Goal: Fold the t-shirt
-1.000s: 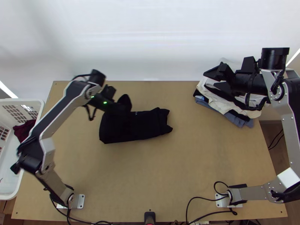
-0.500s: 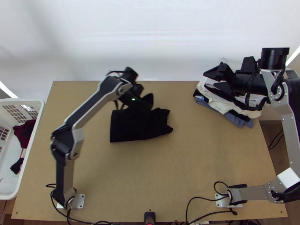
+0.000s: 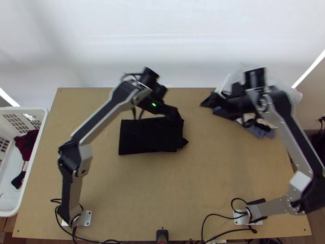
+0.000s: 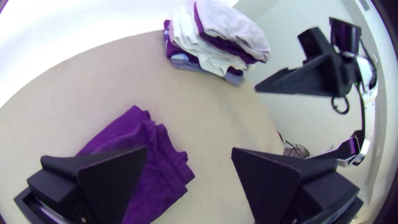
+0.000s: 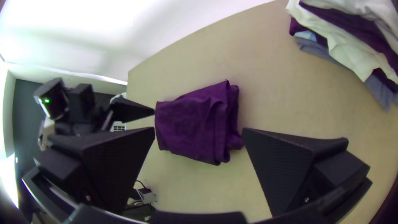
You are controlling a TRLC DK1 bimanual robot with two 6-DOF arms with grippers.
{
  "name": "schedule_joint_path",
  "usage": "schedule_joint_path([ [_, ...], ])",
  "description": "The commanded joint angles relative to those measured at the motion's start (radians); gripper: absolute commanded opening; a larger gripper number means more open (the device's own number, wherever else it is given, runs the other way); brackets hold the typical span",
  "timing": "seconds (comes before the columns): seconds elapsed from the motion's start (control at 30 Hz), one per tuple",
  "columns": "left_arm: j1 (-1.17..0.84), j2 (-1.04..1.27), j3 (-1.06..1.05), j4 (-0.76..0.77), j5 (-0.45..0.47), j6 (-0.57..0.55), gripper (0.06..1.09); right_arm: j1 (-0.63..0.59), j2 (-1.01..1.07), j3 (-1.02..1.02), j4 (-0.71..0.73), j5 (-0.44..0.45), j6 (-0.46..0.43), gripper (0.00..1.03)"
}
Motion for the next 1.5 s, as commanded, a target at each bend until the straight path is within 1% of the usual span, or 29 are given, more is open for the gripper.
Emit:
schedule_joint_path([
  [0.0, 0.08, -0.078, 0.027, -0.017, 0.004, -0.03, 1.04, 0.052, 0.066, -0.072, 0.042, -0.001, -0.021, 0.98],
  [0.13, 0.164, -0.153, 0.019, -0.024, -0.005, -0.028, 1.04, 0.11, 0.12, -0.115, 0.109, 0.013, -0.043, 0.98],
  [0.3, 0.274, -0.245, -0.012, -0.028, -0.016, -0.023, 1.04, 0.227, 0.185, -0.098, 0.115, 0.21, -0.064, 0.98],
  [0.47, 0.351, -0.299, -0.052, -0.062, -0.017, -0.002, 1.04, 0.322, 0.252, -0.075, 0.117, 0.36, -0.1, 0.98],
  [0.57, 0.377, -0.32, -0.064, -0.074, -0.017, 0.0, 1.04, 0.366, 0.293, -0.055, 0.117, 0.427, -0.107, 0.98],
  [0.73, 0.409, -0.355, -0.092, -0.076, -0.017, -0.002, 1.04, 0.403, 0.353, -0.036, 0.123, 0.507, -0.112, 0.98],
  [0.9, 0.44, -0.392, -0.121, -0.076, -0.017, 0.0, 1.04, 0.363, 0.37, -0.044, 0.14, 0.526, -0.115, 0.98],
  [1.1, 0.474, -0.42, -0.153, -0.077, -0.017, 0.015, 1.04, 0.28, 0.353, -0.056, 0.141, 0.521, -0.124, 0.98],
  [1.17, 0.48, -0.426, -0.162, -0.077, -0.017, 0.016, 1.04, 0.257, 0.353, -0.052, 0.141, 0.489, -0.123, 0.98],
  [1.33, 0.482, -0.434, -0.176, -0.079, -0.017, 0.02, 1.04, 0.218, 0.363, -0.039, 0.157, 0.231, -0.1, 0.98],
  [1.4, 0.482, -0.435, -0.176, -0.077, -0.019, 0.021, 1.04, 0.205, 0.375, -0.035, 0.163, 0.105, -0.084, 0.98],
  [1.47, 0.482, -0.435, -0.176, -0.077, -0.022, 0.024, 1.04, 0.201, 0.395, -0.027, 0.163, 0.021, -0.083, 0.98],
])
